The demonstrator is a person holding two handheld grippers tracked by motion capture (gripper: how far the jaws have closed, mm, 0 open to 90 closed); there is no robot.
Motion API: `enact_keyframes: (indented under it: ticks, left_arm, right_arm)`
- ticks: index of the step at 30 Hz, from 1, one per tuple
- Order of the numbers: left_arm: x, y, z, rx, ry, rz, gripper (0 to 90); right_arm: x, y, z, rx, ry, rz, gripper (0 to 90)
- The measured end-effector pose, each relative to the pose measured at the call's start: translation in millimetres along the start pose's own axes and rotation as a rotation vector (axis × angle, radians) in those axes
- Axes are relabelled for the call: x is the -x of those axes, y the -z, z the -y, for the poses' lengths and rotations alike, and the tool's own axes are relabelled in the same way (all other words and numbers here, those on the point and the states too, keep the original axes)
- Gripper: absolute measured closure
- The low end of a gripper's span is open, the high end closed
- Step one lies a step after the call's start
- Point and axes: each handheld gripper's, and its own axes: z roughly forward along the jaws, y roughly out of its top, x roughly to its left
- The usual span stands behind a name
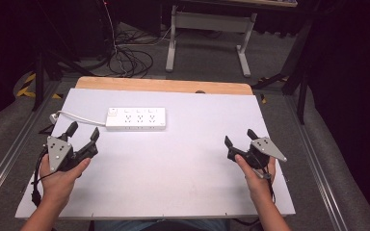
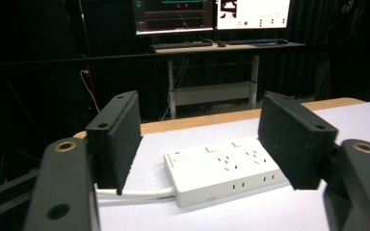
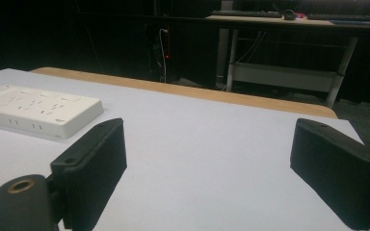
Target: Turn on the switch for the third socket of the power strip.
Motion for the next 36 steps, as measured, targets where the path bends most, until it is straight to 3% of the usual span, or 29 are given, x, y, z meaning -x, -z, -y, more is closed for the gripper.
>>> enact_keyframes:
  ticks: [9,22,36]
  left_arm:
    - [-1.5,0.8,-2.1,-0.016,0.048,0.049,47.8]
    - [-9.1,6.1,-10.4,-0.078,0.078,0.089,79.0]
    - [-11.3,7.6,-12.5,-0.089,0.047,0.063,89.6]
  right_arm:
    - [-0.3,0.0,0.1,-0.002,0.003,-0.004,13.1]
    - [-0.8,0.2,0.3,-0.003,0.006,-0.006,13.3]
    - [-1.2,-0.1,0.6,-0.005,0.007,-0.009,13.6]
